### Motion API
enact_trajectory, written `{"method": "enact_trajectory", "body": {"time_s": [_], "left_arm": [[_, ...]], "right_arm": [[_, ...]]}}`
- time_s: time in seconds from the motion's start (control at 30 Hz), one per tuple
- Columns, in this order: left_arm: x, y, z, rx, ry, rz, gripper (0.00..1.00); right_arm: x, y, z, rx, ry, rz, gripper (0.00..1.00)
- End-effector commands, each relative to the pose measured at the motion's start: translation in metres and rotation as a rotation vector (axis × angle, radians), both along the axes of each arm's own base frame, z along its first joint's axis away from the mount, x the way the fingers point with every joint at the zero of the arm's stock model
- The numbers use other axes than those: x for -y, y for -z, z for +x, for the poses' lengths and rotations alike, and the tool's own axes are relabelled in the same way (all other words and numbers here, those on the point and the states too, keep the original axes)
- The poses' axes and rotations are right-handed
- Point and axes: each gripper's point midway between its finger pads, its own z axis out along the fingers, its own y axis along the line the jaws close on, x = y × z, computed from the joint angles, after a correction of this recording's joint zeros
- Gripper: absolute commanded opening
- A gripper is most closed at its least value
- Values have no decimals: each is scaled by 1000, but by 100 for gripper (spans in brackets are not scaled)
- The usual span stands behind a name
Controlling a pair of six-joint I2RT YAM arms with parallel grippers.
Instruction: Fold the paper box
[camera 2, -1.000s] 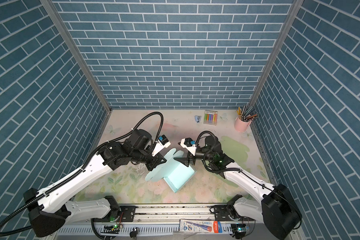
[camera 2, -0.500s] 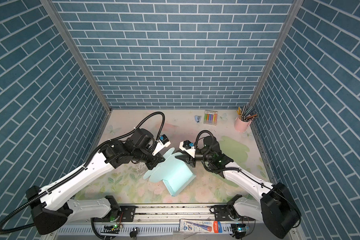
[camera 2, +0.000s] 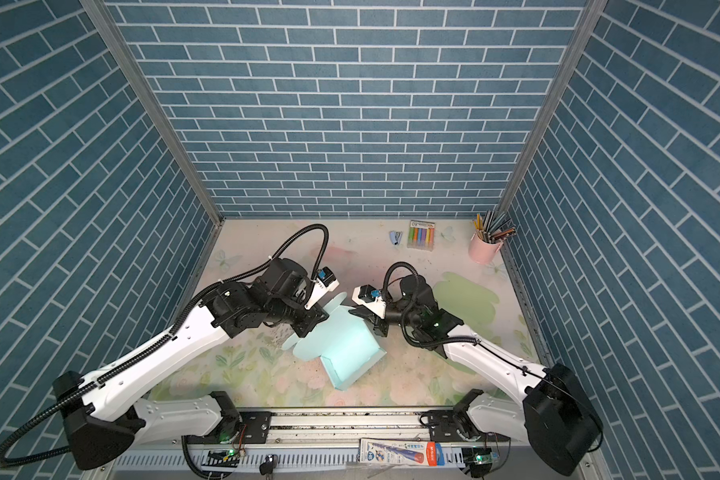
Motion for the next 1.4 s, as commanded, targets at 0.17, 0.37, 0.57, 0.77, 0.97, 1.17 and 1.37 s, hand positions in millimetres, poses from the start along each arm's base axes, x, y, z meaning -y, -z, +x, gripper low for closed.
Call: {"method": "enact_trajectory", "body": {"time_s": [0.17,0.37,0.57,0.77,0.97,1.17,1.37], "left_arm": [[-29,9,33,25,-209,-218,75],[-30,20,39,41,-296,-391,89],[-34,48,46,26,-359,-446,89],[-37,64,56,23,-410,-497,89],[-35,80,55,24,-395,-528,89],[-31,79,46,43,-351,-620,89],[-31,77,38,79,-320,-686,88]], "right_arm": [[14,16,8,-21,94,1,0],[22,15,8,-66,88,58,0],[25,23,14,-100,104,46,0],[30,28,23,-124,132,37,0],[31,32,27,-135,140,29,0],[34,32,30,-144,155,36,0],[38,31,34,-149,172,45,0]]}}
